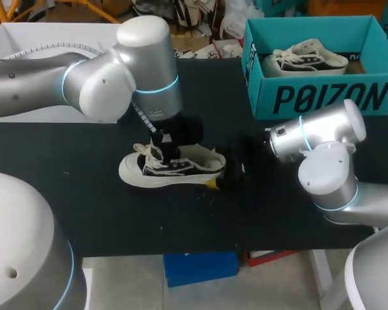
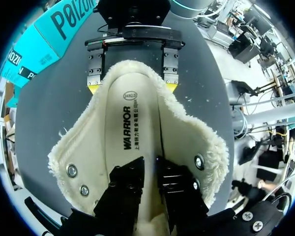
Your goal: Take the shoe out of the shoebox, open the shoe tongue, remove and reinsert the insole, then place the shoe into the shoebox
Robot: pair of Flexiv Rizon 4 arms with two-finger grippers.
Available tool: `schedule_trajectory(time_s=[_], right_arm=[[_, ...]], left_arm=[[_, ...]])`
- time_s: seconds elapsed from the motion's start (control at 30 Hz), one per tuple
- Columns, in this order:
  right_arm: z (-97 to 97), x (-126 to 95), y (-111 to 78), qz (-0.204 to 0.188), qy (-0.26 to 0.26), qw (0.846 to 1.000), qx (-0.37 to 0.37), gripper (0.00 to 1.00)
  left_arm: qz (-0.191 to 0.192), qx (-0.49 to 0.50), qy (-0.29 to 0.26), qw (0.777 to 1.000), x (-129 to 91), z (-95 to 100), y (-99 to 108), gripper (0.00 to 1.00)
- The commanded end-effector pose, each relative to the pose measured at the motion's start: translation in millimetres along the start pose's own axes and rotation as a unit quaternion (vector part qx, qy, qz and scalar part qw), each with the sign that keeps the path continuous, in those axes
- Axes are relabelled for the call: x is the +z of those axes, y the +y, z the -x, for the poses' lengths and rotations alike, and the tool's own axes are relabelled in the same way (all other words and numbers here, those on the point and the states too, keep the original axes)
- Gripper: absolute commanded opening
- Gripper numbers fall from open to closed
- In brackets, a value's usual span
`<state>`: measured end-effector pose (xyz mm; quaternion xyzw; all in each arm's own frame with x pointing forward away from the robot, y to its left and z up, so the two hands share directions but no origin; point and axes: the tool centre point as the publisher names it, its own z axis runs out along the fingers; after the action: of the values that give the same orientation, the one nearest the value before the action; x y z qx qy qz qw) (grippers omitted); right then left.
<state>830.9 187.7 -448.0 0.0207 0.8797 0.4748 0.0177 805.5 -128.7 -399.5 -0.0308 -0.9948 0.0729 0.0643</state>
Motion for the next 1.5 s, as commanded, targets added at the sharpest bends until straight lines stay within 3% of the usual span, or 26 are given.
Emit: schedule_trajectory(time_s=[0.03,0.27,0.47,0.7,1.1,1.23,1.5], right_arm=[[2.2,0.9,-2.4,-0.001,0.001,1.0,0.0,0.0],[2.2,0.9,-2.4,-0.001,0.001,1.0,0.0,0.0],[2.2,0.9,-2.4,-0.001,0.001,1.0,0.0,0.0],[2.2,0.9,-2.4,-0.001,0.001,1.0,0.0,0.0],[2.2,0.9,-2.4,-0.001,0.001,1.0,0.0,0.0],[2.2,0.9,-2.4,-0.001,0.001,1.0,0.0,0.0],[2.2,0.9,-2.4,-0.001,0.001,1.0,0.0,0.0]], left_arm=[[-0.002,0.004,0.006,1.0,-8.9,-2.9,0.7,0.19],[-0.002,-0.004,0.067,0.998,-10.6,-4.9,-1.1,0.22],[0.024,-0.011,0.111,0.994,0.4,-3.7,-4.0,0.25],[0.018,-0.027,0.156,0.987,11.9,-2.8,-9.5,0.28],[0.01,-0.027,0.116,0.993,5.0,-13.8,-13.7,0.26],[0.02,-0.035,0.095,0.995,3.3,-20.6,-14.0,0.26],[0.055,-0.064,0.079,0.993,21.6,-19.7,-10.9,0.28]])
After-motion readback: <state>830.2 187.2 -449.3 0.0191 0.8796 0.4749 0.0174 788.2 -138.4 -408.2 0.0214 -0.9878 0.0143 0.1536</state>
